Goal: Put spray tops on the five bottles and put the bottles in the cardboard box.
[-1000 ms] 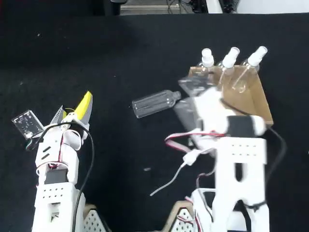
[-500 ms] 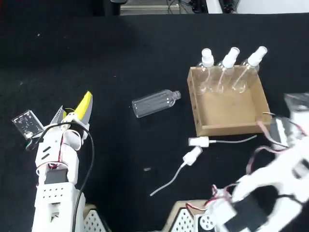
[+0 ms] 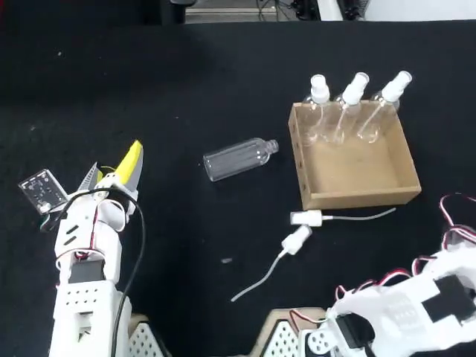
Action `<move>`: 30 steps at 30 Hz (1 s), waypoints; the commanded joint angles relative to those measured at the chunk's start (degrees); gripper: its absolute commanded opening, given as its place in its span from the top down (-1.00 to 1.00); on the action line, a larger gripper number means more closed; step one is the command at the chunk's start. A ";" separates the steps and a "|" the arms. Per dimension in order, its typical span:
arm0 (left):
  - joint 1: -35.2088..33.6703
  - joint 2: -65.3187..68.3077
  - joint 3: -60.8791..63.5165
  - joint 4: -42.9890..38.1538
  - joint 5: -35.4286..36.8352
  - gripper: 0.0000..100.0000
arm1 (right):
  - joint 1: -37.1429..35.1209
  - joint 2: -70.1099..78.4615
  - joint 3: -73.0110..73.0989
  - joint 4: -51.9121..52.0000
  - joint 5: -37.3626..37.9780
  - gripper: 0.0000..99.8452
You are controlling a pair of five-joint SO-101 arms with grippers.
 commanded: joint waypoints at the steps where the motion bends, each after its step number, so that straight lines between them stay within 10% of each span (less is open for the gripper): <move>1: 0.92 -0.62 -0.84 -0.97 0.35 0.34 | -3.69 -0.48 -3.65 3.87 0.00 0.71; 8: 0.92 -0.62 -0.84 -0.97 0.35 0.34 | -7.74 -4.18 -3.82 13.01 7.82 0.28; 17: 0.92 -0.62 -0.84 -0.97 0.35 0.34 | -5.80 -13.14 -3.91 14.77 19.34 0.28; 30: 0.92 -0.62 -0.92 -0.97 0.35 0.34 | 2.29 -16.92 -3.47 13.98 103.30 0.29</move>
